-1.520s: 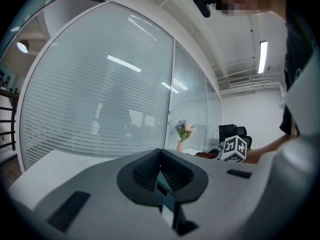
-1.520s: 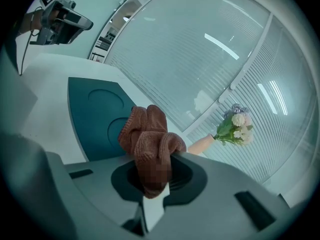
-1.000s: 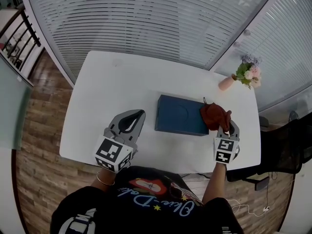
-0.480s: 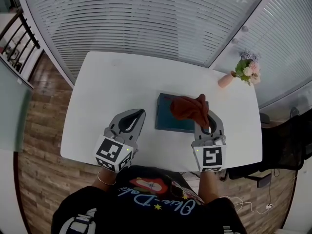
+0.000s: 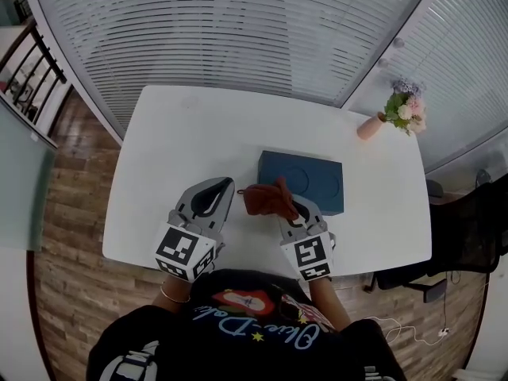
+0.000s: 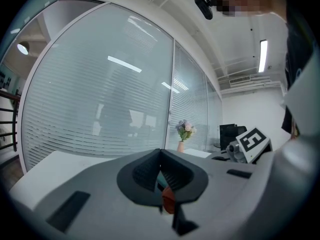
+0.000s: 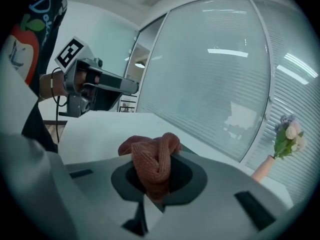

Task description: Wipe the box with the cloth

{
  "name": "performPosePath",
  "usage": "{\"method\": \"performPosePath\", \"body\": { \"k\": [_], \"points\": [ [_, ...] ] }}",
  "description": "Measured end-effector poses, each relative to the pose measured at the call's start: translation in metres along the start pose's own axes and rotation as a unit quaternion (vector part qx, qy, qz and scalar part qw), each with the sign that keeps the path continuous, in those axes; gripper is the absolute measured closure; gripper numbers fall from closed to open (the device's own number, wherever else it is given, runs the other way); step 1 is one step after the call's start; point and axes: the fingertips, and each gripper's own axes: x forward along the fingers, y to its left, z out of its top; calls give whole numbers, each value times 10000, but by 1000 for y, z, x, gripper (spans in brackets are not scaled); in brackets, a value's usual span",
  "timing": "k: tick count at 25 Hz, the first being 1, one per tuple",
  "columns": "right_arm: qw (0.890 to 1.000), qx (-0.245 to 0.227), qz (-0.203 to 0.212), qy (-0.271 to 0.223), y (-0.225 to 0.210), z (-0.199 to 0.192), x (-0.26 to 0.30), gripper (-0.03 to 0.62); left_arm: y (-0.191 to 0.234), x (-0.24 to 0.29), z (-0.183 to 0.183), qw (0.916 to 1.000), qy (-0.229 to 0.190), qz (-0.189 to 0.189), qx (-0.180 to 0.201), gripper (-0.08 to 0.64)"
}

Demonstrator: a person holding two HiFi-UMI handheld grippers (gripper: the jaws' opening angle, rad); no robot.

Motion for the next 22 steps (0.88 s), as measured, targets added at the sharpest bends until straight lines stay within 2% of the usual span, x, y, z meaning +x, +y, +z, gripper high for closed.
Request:
{"method": "performPosePath", "body": {
  "k": [16, 22],
  "points": [
    [9962, 205, -733, 430, -55, -43, -29, 560, -9, 9, -7, 9999, 76, -110, -17, 557],
    [9942, 314, -885, 525, -73, -60, -44, 560, -20, 16, -4, 9999, 96, -98, -15, 557]
  ]
}}
